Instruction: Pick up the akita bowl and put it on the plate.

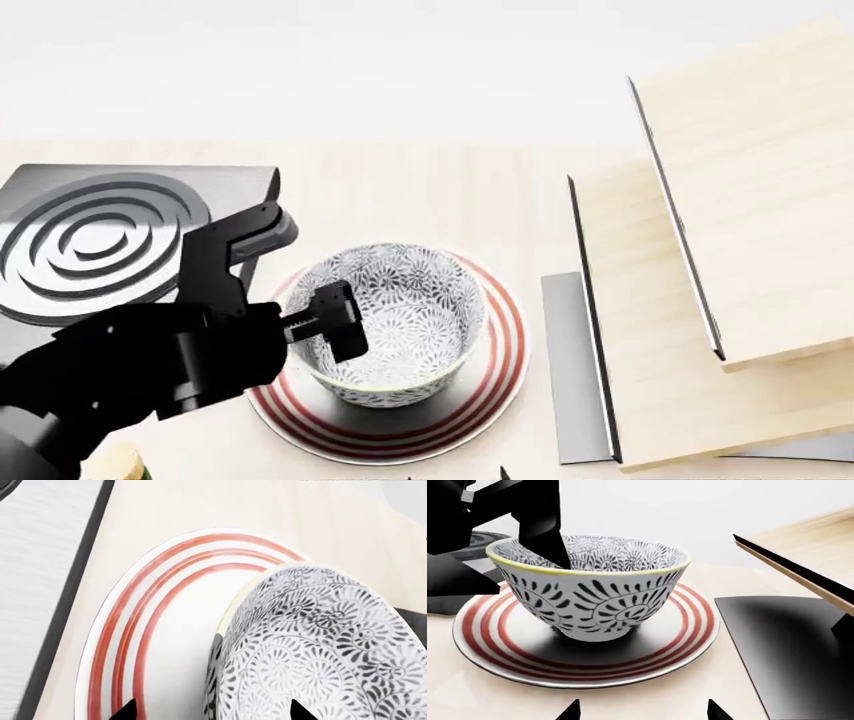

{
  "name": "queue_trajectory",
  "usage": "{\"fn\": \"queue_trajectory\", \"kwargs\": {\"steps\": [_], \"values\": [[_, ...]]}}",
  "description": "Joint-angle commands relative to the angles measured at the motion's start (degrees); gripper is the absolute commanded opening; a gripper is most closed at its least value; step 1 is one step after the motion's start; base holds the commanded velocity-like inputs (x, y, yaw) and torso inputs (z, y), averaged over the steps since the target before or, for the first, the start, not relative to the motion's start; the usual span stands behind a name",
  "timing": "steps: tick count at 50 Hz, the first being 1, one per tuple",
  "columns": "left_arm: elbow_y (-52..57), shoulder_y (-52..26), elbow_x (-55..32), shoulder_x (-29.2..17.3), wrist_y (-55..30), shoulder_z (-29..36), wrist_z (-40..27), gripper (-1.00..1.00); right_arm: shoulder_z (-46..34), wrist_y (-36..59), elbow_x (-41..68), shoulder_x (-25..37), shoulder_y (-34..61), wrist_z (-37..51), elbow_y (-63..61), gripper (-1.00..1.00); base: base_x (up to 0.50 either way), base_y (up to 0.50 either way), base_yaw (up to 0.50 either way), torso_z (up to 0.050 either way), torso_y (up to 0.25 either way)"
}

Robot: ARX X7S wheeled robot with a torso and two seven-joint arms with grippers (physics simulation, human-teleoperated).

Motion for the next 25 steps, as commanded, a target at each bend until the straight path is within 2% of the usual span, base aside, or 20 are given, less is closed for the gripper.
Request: {"fn": "queue_trajectory", "kwargs": {"steps": [1,11,19,25], "values": [[0.01,0.25,-0.98,0.07,0.67,0.54,-0.37,1.0,-1.12,4.59,0.74,-0.15,-0.66,1.44,5.2,1.0,0.0,0.0,0.01,-0.01,0.0],[0.01,-0.57,-2.02,0.07,1.55,3.23,-0.68,1.0,-1.31,4.32,0.73,-0.2,-0.59,1.53,5.52,1.0,0.0,0.0,0.0,-0.002,-0.003],[0.01,-1.71,9.2,0.02,-0.24,-6.0,-0.11,1.0,-1.47,5.13,0.95,0.24,-1.04,1.94,3.74,1.0,0.0,0.0,0.0,-0.001,-0.004],[0.03,-3.75,18.7,0.0,0.91,-10.57,0.9,1.0,-1.54,5.52,1.22,0.69,-1.52,2.14,2.25,1.0,0.0,0.0,0.0,-0.002,-0.002]]}}
